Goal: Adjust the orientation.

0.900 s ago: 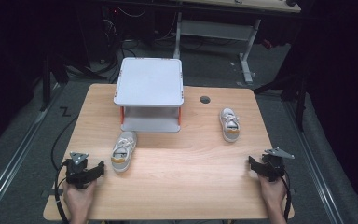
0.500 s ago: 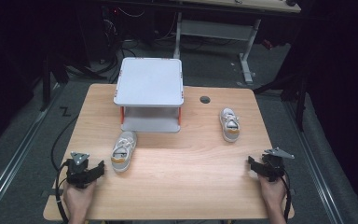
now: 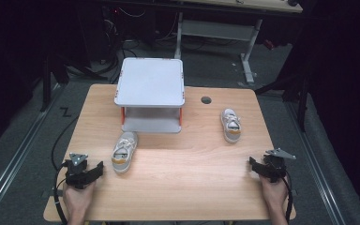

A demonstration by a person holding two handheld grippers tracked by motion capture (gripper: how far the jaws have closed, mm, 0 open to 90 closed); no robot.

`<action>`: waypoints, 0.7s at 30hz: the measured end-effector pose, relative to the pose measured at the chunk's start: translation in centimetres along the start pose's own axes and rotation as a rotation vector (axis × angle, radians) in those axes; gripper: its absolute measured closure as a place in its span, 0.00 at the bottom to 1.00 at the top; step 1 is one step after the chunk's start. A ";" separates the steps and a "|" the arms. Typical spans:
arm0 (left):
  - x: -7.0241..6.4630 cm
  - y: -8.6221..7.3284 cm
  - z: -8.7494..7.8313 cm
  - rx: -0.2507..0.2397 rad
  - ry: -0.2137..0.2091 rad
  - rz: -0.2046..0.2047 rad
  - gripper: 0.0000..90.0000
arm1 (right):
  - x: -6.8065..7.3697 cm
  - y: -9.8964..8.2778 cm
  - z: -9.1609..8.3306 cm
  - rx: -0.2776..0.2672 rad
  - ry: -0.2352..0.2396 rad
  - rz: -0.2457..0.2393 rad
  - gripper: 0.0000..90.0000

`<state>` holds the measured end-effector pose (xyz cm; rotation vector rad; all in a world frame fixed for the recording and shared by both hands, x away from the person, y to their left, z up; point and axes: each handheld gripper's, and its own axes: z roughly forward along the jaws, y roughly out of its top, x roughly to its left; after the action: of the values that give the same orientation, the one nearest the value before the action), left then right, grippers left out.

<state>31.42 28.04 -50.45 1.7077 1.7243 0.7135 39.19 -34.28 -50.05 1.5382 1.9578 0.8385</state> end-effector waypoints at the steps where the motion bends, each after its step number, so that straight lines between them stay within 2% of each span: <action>1: 0.1 0.0 -0.2 -0.001 0.000 -0.005 0.41 | 0.0 0.0 0.0 0.000 0.000 0.000 0.39; 5: 0.2 -0.1 -0.9 -0.008 -0.003 -0.015 0.42 | 0.0 0.0 0.0 0.000 0.000 0.000 0.39; 9: 0.2 0.0 -1.4 -0.015 -0.007 -0.008 0.43 | 0.0 0.0 0.0 0.000 0.000 0.000 0.39; 12: 0.2 0.1 -2.3 -0.025 -0.024 -0.011 0.44 | 0.0 0.0 0.0 0.000 0.000 0.000 0.39; 15: -0.1 0.7 -3.4 -0.038 -0.040 -0.012 0.49 | 0.0 0.0 0.0 0.000 0.000 0.000 0.39; 21: -0.7 1.9 -4.8 -0.062 -0.073 0.002 0.50 | 0.0 0.0 0.0 0.000 0.000 0.000 0.39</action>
<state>29.16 27.53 -45.83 1.6735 1.6346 0.6894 39.19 -34.27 -50.05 1.5378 1.9582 0.8384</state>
